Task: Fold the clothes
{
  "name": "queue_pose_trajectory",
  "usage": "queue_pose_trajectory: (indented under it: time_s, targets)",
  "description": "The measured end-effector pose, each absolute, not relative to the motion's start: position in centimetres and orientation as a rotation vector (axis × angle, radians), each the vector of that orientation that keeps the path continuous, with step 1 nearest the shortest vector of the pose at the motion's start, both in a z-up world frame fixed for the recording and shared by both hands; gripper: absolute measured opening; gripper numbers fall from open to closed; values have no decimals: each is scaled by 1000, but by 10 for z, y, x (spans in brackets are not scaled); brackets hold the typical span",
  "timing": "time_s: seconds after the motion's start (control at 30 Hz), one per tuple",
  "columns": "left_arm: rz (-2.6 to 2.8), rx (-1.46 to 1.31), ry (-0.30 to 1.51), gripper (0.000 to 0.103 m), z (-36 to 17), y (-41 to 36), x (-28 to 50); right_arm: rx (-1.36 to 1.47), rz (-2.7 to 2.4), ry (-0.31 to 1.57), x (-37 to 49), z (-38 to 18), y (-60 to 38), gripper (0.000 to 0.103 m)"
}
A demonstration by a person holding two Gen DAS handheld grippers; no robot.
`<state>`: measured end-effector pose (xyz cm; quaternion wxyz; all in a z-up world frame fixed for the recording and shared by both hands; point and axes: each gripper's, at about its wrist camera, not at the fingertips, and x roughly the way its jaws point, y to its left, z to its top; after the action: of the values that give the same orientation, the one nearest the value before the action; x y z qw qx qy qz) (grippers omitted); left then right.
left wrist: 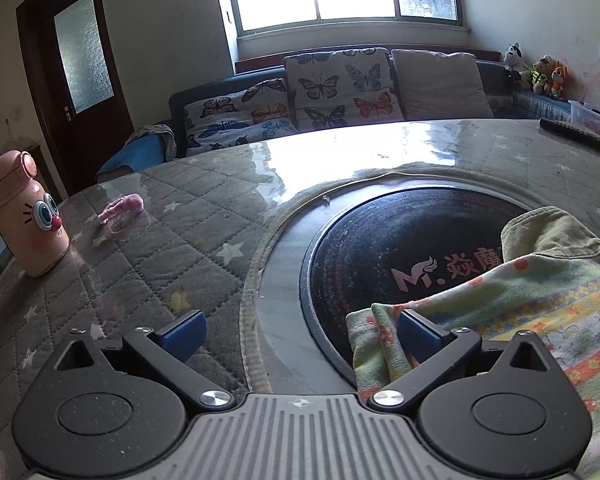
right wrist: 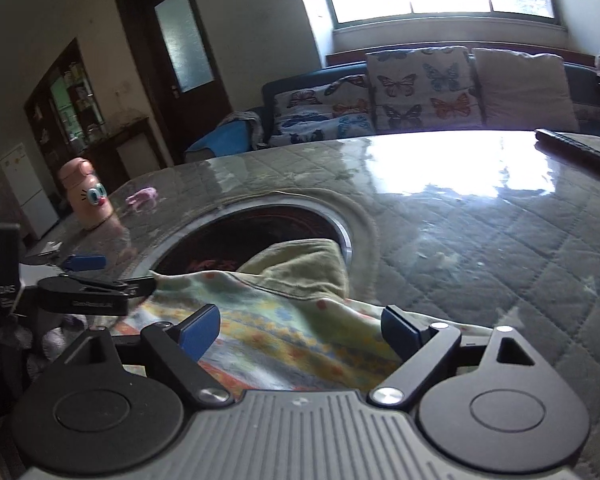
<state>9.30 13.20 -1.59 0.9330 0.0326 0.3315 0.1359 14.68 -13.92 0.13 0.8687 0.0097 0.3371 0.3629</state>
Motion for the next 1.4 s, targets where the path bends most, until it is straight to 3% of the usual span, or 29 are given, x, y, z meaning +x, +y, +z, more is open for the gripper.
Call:
queue_pose_trajectory:
  time_s: [0.3,0.57,0.93,1.4]
  targets:
    - [277,48,678,103,-17,135,92,-23,754,759,158,-11,-124,90]
    - [262,35,658,103,-5,130,78,-85,786,677,127,6,-122,103]
    - [233,23,650,103,-5,122,46,-265,800,663,91,-15,-96,103]
    - [219,-56,664,103,-19,135,27,-224,807,653,92,-23,-104,103]
